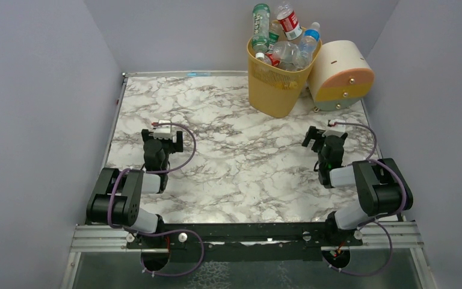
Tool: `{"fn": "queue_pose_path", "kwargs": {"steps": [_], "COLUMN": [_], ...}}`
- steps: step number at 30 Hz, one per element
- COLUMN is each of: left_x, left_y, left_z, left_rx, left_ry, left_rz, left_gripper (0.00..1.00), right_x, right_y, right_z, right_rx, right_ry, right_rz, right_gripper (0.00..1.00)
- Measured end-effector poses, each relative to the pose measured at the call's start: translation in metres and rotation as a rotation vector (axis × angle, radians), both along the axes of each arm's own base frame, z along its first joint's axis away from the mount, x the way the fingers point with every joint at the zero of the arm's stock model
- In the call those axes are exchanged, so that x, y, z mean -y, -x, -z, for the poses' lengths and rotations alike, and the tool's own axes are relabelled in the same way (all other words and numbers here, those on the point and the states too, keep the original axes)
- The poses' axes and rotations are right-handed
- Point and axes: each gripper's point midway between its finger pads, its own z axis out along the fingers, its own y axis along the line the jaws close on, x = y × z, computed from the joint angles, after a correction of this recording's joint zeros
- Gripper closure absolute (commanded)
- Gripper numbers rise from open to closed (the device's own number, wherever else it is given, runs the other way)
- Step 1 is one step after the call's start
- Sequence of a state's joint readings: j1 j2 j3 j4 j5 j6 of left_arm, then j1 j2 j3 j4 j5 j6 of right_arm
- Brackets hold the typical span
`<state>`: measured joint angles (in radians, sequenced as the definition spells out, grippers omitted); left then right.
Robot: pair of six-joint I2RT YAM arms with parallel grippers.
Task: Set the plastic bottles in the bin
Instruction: Reset both arms
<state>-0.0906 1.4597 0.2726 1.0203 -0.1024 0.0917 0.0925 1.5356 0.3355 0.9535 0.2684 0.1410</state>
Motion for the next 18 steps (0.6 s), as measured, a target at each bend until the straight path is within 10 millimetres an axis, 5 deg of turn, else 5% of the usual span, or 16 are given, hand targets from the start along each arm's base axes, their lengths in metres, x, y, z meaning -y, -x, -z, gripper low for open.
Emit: {"fn": "queue_pose_path", "kwargs": {"steps": [5,18], "left_x": [-0.001,-0.011], "left_y": [0.004,0.03], "left_z": [-0.002,-0.02], "left_rx": [0.018,0.094], "left_ry": [0.001,0.018], "left_rz": [-0.001,-0.054], "left_gripper": [0.01,0.01], "right_x": [-0.009,-0.038], "right_y": [0.014,0.004], "right_z": [0.006,-0.005], "right_rx": [0.017,0.099], "right_ry": [0.023,0.061], "right_rz": [-0.079,-0.266], "right_gripper": [0.01,0.01]}}
